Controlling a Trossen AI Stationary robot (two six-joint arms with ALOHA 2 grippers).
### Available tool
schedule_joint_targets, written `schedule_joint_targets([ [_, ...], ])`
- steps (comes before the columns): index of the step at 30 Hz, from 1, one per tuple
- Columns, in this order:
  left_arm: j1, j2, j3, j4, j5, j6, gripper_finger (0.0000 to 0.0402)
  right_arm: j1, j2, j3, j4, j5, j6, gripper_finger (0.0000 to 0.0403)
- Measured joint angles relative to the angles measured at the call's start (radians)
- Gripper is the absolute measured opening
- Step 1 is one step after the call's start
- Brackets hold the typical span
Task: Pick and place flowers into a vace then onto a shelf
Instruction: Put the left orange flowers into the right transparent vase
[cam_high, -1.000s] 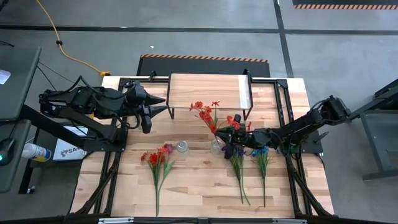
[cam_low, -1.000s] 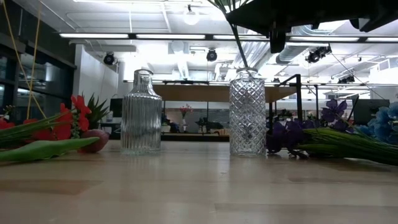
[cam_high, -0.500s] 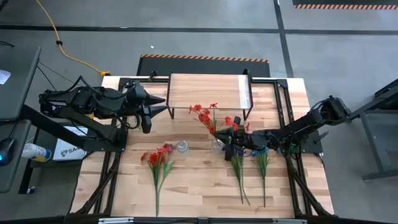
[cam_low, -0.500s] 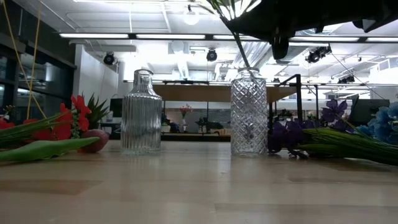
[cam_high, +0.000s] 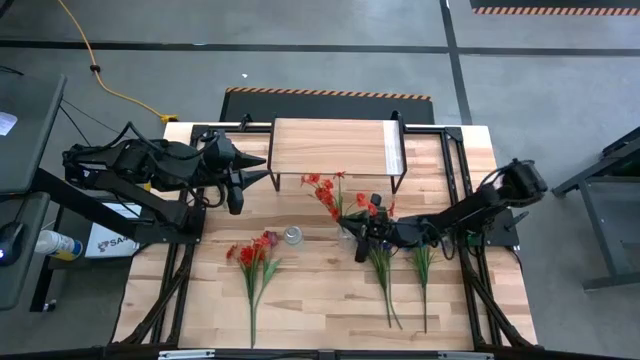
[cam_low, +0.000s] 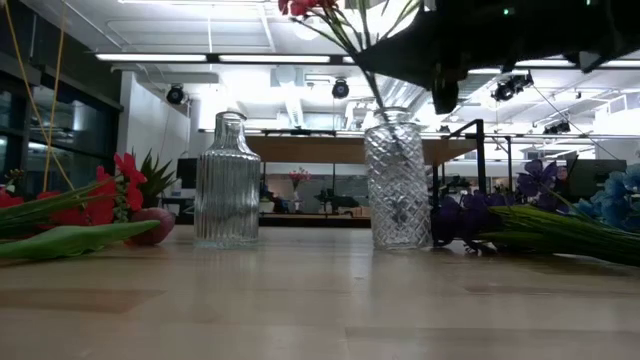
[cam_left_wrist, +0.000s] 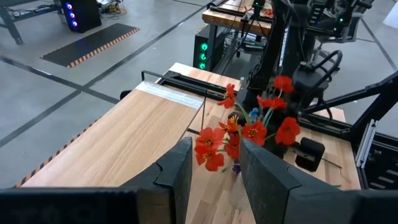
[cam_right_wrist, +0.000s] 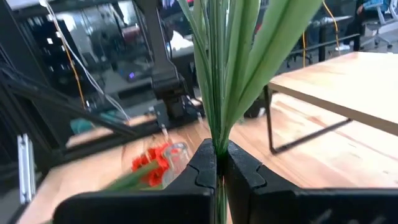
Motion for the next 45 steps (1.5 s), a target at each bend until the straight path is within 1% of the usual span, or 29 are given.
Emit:
schedule_joint_targets([
  [3, 0.0, 0.0, 0.0, 0.0, 0.0, 0.0, 0.0166, 0.0, 0.047, 0.0, 0.086, 0.0, -0.002, 0.0004],
  [9, 0.0, 0.0, 0.0, 0.0, 0.0, 0.0, 0.0166, 0.008, 0.053, 0.0, 0.09, 0.023, -0.005, 0.0004],
  [12, 0.0, 0.0, 0.0, 0.0, 0.0, 0.0, 0.0166, 0.016, 0.03, 0.0, 0.055, 0.052, -0.016, 0.0003],
  [15, 0.0, 0.0, 0.0, 0.0, 0.0, 0.0, 0.0166, 0.017, -0.008, 0.0, -0.002, 0.057, -0.024, 0.0003],
  [18, 0.0, 0.0, 0.0, 0.0, 0.0, 0.0, 0.0166, 0.02, -0.054, 0.0, -0.089, 0.06, -0.018, 0.0004],
  [23, 0.0, 0.0, 0.0, 0.0, 0.0, 0.0, 0.0166, 0.037, -0.095, 0.0, -0.243, 0.089, 0.06, 0.0004],
  [27, 0.0, 0.0, 0.0, 0.0, 0.0, 0.0, 0.0166, 0.053, -0.095, 0.0, -0.253, 0.121, 0.073, 0.001],
  [32, 0.0, 0.0, 0.0, 0.0, 0.0, 0.0, 0.0166, 0.075, -0.095, 0.0, -0.264, 0.198, 0.073, 0.001],
  [36, 0.0, 0.0, 0.0, 0.0, 0.0, 0.0, 0.0166, 0.09, -0.095, 0.0, -0.271, 0.208, 0.073, 0.0015],
  [45, 0.0, 0.0, 0.0, 0.0, 0.0, 0.0, 0.0166, 0.101, -0.095, 0.0, -0.277, 0.213, 0.072, 0.005],
])
